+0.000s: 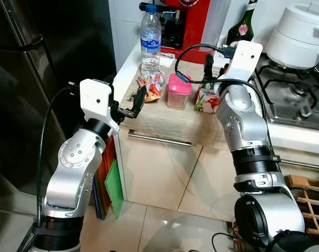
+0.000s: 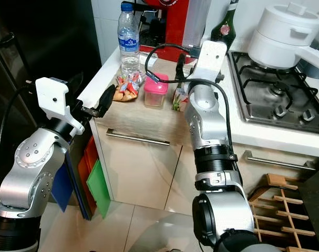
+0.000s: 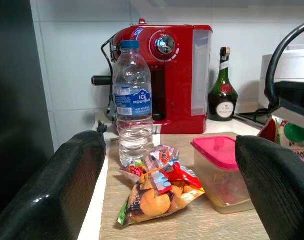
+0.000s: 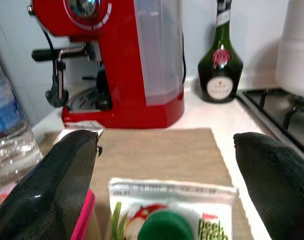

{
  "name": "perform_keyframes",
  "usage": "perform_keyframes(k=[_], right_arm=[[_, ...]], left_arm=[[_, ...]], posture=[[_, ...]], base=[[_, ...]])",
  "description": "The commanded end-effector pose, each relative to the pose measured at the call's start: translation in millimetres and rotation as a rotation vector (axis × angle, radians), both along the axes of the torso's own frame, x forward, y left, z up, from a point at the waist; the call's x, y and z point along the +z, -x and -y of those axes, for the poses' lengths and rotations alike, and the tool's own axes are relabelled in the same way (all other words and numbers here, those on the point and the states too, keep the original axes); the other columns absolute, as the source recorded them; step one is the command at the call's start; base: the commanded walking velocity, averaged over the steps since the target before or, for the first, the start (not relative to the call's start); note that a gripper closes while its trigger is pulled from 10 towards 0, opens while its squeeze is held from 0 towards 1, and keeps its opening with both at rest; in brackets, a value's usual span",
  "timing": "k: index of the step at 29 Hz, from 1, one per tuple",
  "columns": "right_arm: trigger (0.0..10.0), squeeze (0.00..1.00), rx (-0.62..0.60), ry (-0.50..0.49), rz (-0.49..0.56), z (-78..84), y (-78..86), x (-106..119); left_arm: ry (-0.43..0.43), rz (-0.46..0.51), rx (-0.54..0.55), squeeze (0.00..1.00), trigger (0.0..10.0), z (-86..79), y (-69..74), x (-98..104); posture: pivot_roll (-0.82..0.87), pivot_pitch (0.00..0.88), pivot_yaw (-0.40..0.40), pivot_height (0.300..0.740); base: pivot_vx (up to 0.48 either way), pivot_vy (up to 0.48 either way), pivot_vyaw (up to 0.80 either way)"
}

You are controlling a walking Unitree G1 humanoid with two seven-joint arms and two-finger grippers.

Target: Restocking fridge

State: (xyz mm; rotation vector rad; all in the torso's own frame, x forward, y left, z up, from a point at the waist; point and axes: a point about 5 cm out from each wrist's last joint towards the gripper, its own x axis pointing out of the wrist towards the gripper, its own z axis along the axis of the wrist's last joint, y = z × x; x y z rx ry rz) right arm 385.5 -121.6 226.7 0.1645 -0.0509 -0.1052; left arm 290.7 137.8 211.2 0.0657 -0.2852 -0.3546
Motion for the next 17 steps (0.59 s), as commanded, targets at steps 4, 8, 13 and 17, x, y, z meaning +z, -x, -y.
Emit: perform_keyframes(k=[4, 8, 13, 17], right_arm=[[10.0, 0.00, -0.005, -0.019, -0.044, 0.7, 1.4, -5.0], [10.0, 0.00, -0.001, -0.013, -0.064, -0.7, 0.9, -7.7], [10.0, 0.00, 0.002, -0.024, -0.102, -3.2, 0.1, -10.9], [10.0, 0.00, -0.001, -0.029, -0.115, -3.1, -0.6, -12.1]], left_arm=[[-0.002, -0.002, -0.022, 0.00, 10.0, 4.1, 0.6, 0.8], [-0.004, -0.005, -0.028, 0.00, 10.0, 4.9, 1.1, 0.1], [-0.004, -0.003, -0.029, 0.00, 10.0, 5.3, 0.8, 0.1], [-0.003, -0.003, -0.028, 0.00, 10.0, 5.7, 0.8, 0.2]], posture=[[0.03, 0.000, -0.044, 0.740], [0.03, 0.000, -0.044, 0.740], [0.03, 0.000, -0.044, 0.740], [0.03, 0.000, -0.044, 0.740]], base=[[0.000, 0.000, 0.00], [0.000, 0.000, 0.00], [0.000, 0.000, 0.00], [0.000, 0.000, 0.00]])
